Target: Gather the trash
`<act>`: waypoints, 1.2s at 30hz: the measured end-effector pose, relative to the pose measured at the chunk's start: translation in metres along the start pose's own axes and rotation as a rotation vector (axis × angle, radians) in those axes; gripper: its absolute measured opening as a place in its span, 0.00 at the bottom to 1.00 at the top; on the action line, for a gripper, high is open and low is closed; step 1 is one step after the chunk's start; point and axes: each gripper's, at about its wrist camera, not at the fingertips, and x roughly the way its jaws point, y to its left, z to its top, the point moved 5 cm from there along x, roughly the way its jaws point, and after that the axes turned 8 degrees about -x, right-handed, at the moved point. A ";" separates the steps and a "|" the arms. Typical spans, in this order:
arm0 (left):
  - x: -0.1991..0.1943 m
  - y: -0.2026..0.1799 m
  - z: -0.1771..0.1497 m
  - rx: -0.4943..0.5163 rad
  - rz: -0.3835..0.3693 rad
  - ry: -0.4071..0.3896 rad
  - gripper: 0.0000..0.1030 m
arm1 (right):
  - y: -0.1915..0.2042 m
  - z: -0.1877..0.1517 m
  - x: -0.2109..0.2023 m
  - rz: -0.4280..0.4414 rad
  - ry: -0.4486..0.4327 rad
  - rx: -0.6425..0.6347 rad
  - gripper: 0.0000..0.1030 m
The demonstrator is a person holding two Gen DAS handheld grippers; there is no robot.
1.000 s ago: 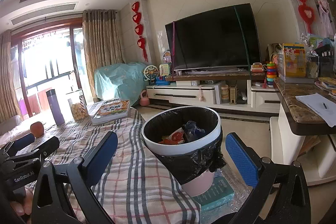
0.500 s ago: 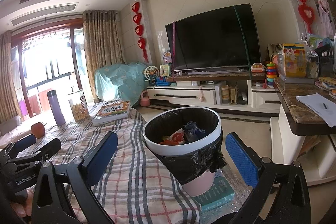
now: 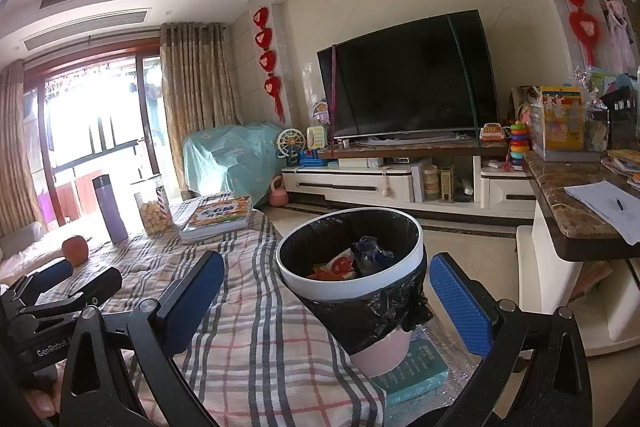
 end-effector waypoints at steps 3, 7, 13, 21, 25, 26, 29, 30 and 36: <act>0.000 0.000 0.000 -0.002 -0.001 0.000 1.00 | 0.000 -0.001 0.000 0.000 0.000 0.001 1.00; 0.000 0.000 0.000 -0.001 -0.001 0.001 1.00 | 0.001 0.000 0.000 0.002 0.001 0.001 1.00; 0.000 0.000 0.000 -0.001 -0.001 0.001 1.00 | 0.001 0.000 0.000 0.003 0.002 0.002 1.00; 0.000 0.000 0.000 0.000 -0.001 -0.001 1.00 | 0.002 0.000 0.000 0.007 0.001 0.003 1.00; 0.000 0.000 0.000 0.000 -0.001 -0.001 1.00 | 0.004 0.000 0.000 0.011 0.001 0.003 1.00; 0.000 0.000 0.000 0.000 -0.001 -0.001 1.00 | 0.006 0.000 0.001 0.014 0.001 0.001 1.00; 0.000 0.001 0.001 -0.003 -0.004 0.000 1.00 | 0.008 0.000 0.002 0.018 0.006 0.000 1.00; 0.000 0.001 0.001 -0.002 -0.004 -0.001 1.00 | 0.009 0.000 0.003 0.020 0.007 0.001 1.00; 0.000 0.004 0.003 -0.006 -0.005 0.001 1.00 | 0.009 0.001 0.006 0.033 0.017 0.003 1.00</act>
